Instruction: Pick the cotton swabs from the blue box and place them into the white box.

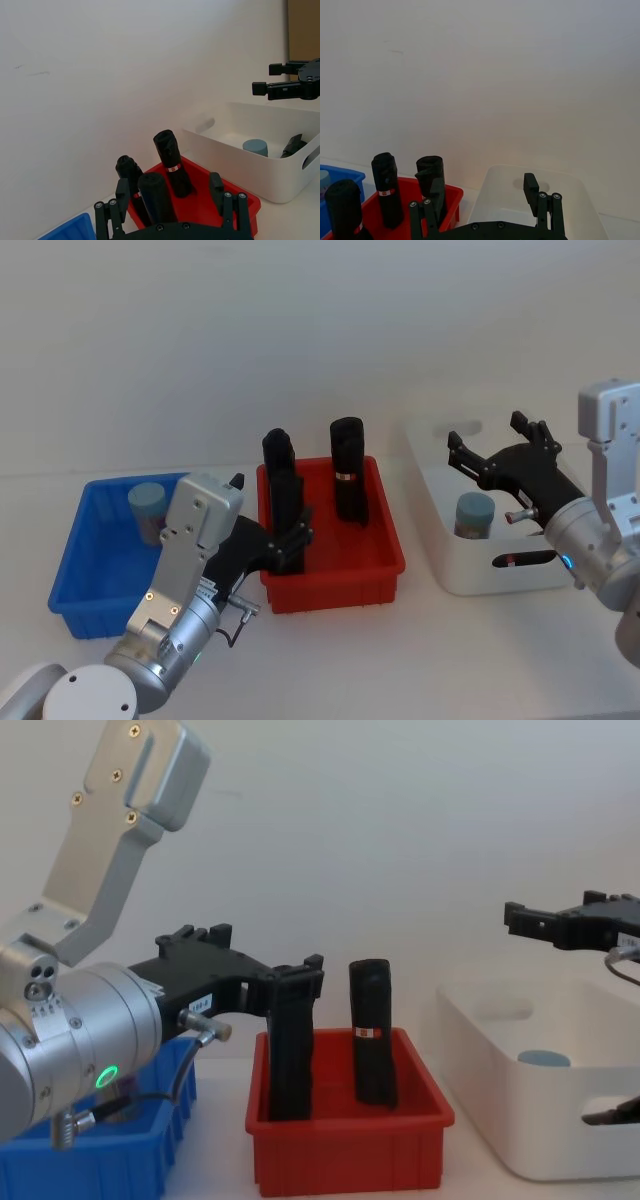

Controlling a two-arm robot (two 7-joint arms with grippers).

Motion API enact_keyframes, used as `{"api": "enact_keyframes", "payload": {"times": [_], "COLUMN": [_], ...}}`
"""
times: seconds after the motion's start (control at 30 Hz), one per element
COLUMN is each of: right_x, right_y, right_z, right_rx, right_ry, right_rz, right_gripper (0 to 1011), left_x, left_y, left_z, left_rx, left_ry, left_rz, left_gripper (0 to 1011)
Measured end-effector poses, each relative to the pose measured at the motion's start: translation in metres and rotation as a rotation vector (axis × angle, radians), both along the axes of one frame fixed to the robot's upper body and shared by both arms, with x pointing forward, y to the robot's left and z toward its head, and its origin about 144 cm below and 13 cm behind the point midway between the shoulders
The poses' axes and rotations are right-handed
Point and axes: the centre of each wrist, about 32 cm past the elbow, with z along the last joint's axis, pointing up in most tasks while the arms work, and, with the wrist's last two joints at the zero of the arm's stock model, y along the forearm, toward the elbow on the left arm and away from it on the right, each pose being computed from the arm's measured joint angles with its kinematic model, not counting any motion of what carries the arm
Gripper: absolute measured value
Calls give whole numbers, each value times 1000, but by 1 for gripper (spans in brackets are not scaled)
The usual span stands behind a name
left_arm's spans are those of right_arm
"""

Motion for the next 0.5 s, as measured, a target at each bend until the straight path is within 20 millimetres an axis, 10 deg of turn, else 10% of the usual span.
{"api": "enact_keyframes", "payload": {"times": [0.5], "right_x": [0], "right_y": [0], "right_z": [0], "right_rx": [0], "right_ry": [-2], "right_rz": [2], "right_gripper": [1002], "left_x": [0], "left_y": [0], "left_z": [0], "left_rx": [0], "left_ry": [0], "left_rz": [0], "left_gripper": [1004]}}
